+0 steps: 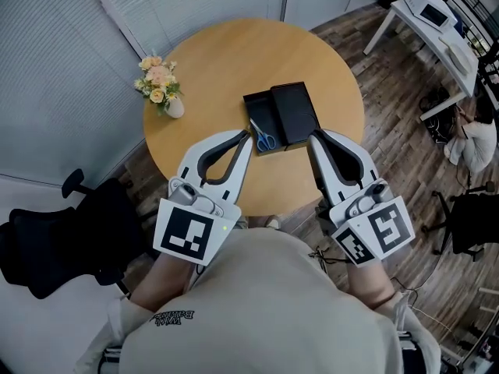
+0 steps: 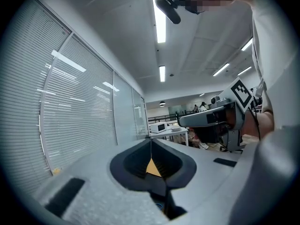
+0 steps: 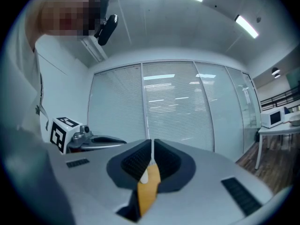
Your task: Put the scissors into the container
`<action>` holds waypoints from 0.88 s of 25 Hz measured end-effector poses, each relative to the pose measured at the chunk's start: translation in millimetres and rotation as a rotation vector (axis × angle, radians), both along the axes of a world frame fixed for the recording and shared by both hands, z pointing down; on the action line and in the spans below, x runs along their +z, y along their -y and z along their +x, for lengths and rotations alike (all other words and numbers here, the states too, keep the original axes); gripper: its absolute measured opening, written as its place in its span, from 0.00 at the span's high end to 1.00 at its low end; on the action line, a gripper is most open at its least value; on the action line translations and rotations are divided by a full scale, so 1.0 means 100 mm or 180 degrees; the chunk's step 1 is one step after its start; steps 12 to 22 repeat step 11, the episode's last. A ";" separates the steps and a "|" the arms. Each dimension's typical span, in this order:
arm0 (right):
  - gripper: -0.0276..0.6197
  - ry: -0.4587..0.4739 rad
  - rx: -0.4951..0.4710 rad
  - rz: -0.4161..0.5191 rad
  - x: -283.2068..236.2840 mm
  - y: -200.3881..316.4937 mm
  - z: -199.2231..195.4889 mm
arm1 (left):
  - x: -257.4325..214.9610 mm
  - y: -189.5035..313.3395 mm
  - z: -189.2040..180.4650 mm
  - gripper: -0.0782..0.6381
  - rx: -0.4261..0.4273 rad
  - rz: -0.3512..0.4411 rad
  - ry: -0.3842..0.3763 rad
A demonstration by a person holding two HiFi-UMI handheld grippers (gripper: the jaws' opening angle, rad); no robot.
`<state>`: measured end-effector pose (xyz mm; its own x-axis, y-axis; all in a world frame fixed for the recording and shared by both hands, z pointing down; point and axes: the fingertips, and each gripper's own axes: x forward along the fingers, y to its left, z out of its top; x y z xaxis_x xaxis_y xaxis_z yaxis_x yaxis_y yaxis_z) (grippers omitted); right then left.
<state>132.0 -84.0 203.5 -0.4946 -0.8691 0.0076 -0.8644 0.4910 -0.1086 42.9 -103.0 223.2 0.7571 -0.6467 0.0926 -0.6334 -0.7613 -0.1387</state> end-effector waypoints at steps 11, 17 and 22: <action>0.90 -0.0067 0.0036 0.0021 -0.03 -0.08 0.00 | -0.03 -0.08 -0.05 0.86 0.0002 -0.0007 -0.0039; 0.90 -0.0067 0.0036 0.0021 -0.03 -0.08 0.00 | -0.03 -0.08 -0.05 0.86 0.0002 -0.0007 -0.0039; 0.90 -0.0067 0.0036 0.0021 -0.03 -0.08 0.00 | -0.03 -0.08 -0.05 0.86 0.0002 -0.0007 -0.0039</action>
